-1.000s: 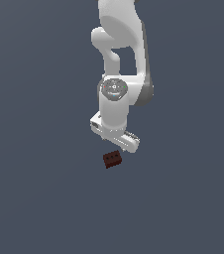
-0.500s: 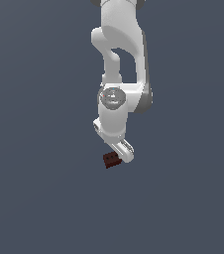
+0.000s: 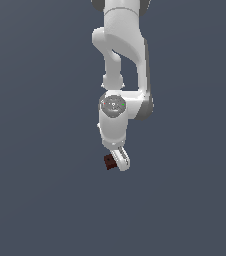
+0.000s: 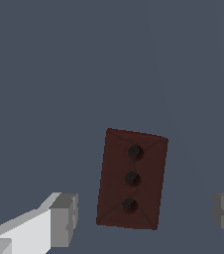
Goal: Pick up the object and move it to a goal position.
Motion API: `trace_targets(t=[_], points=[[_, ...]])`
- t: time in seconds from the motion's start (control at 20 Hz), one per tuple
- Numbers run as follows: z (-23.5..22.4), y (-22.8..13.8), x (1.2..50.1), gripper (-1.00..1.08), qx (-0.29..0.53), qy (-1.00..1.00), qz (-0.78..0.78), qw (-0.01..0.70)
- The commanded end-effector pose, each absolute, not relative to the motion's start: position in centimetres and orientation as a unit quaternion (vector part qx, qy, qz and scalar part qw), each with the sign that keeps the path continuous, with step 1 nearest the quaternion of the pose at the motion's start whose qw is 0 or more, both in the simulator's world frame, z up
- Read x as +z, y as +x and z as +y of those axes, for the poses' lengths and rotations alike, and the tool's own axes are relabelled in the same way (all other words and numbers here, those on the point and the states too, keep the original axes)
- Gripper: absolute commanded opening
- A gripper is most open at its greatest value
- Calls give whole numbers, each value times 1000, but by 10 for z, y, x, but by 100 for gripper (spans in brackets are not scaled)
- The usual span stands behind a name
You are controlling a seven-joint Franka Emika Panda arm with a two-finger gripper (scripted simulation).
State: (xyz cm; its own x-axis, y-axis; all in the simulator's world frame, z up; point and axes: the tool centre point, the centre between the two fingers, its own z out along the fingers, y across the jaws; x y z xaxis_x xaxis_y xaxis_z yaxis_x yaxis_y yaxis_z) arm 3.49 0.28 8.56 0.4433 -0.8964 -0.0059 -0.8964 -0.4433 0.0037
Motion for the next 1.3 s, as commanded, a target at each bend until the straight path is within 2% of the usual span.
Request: trace_targets(t=[0.0,0.7,1.25], points=[[2,37,82,100,2,-837,547,0],[2,39,74,100,0,-818,575,0],[1,38,28,100,0,-817,577,0]])
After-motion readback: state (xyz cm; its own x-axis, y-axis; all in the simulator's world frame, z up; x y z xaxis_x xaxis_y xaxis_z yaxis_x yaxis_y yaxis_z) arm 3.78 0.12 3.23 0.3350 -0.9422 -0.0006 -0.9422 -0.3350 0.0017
